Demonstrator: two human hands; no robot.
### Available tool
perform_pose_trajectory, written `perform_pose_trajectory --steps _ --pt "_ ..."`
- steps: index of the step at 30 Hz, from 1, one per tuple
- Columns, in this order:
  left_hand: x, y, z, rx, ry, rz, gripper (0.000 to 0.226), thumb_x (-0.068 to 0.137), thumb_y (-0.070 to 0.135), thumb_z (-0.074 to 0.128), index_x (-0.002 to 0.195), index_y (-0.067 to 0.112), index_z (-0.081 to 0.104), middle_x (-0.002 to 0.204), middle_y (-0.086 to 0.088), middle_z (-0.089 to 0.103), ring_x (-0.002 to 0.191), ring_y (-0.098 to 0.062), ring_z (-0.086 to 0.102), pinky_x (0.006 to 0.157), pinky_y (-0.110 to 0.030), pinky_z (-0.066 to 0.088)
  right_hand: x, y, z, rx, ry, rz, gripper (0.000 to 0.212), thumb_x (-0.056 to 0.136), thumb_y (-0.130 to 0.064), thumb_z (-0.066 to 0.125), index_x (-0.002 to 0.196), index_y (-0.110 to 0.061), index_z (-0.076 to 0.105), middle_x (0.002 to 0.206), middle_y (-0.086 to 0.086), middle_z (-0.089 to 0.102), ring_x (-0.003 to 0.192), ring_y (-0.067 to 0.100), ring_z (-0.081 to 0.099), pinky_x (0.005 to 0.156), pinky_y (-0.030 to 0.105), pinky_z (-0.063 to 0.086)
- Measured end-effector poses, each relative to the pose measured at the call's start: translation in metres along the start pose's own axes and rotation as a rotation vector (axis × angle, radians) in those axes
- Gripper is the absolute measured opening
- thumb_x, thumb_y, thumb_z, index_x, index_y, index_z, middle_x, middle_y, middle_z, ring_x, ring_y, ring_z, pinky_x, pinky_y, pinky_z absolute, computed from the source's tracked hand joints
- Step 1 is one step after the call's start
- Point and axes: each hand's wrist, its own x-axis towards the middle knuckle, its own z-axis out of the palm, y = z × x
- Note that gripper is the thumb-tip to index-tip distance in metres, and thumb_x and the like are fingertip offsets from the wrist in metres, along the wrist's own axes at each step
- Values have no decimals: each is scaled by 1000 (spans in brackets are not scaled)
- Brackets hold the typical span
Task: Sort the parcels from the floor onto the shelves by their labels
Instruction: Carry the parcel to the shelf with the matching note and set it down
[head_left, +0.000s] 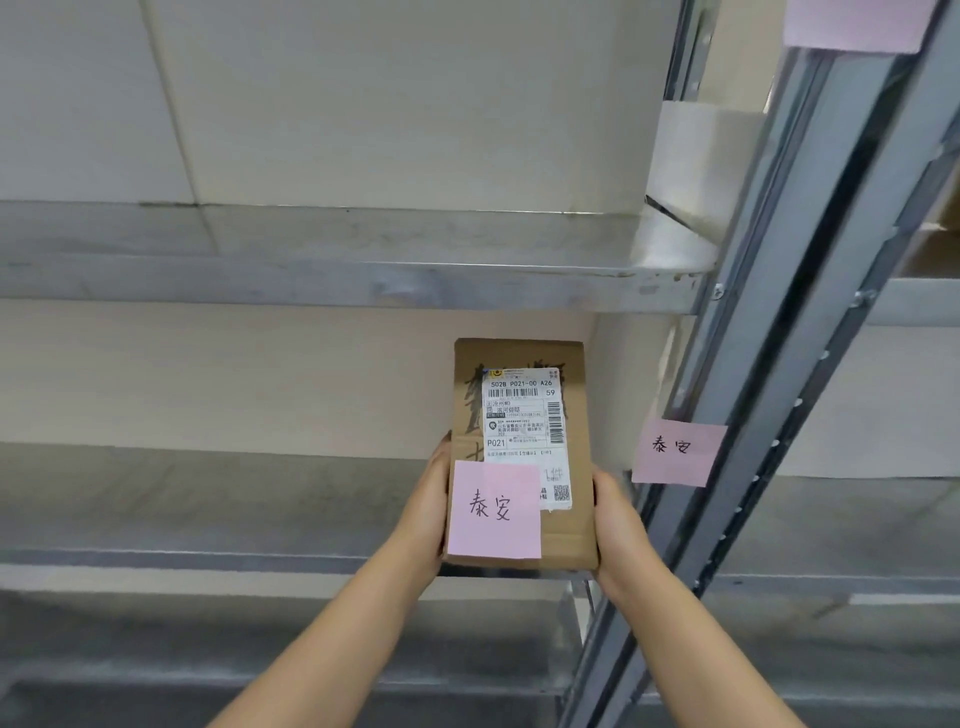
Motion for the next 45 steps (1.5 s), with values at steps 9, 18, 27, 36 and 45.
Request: perform_pose_trajectory --steps 9,18,27,36,45 --pt "11 -6 0 -31 -9 -125 53 75 69 43 85 30 77 90 -9 78 74 -30 74 52 -31 59 11 -17 -1 -73 -33 8 42 94 -48 36 103 -23 70 90 3 78 79 20 75 62 29 57" --pt "17 -15 4 -327 78 -30 35 88 50 48 98 25 70 89 -9 78 69 -25 74 50 -29 57 12 10 -15 -116 44 -187 82 70 -64 55 143 -42 26 154 -8 27 130 10 30 106 35 24" --pt "9 -40 23 -317 289 13 42 79 63 51 100 33 70 96 -1 77 91 -22 67 81 -40 52 4 43 6 360 -178 16 101 56 -47 79 140 -49 22 132 1 56 116 27 57 85 52 55" --pt "7 -42 7 -330 264 -23 57 82 44 61 134 31 43 125 -6 63 112 -29 58 85 -49 54 11 43 11 239 -114 14 87 60 -54 73 135 -49 31 123 -1 62 110 26 59 83 54 56" --pt "35 1 -72 40 431 128 105 68 49 71 149 30 6 156 -7 27 141 -24 26 116 -45 14 28 23 -22 27 -132 177 57 84 -52 52 135 -25 46 109 9 66 92 26 65 75 46 56"
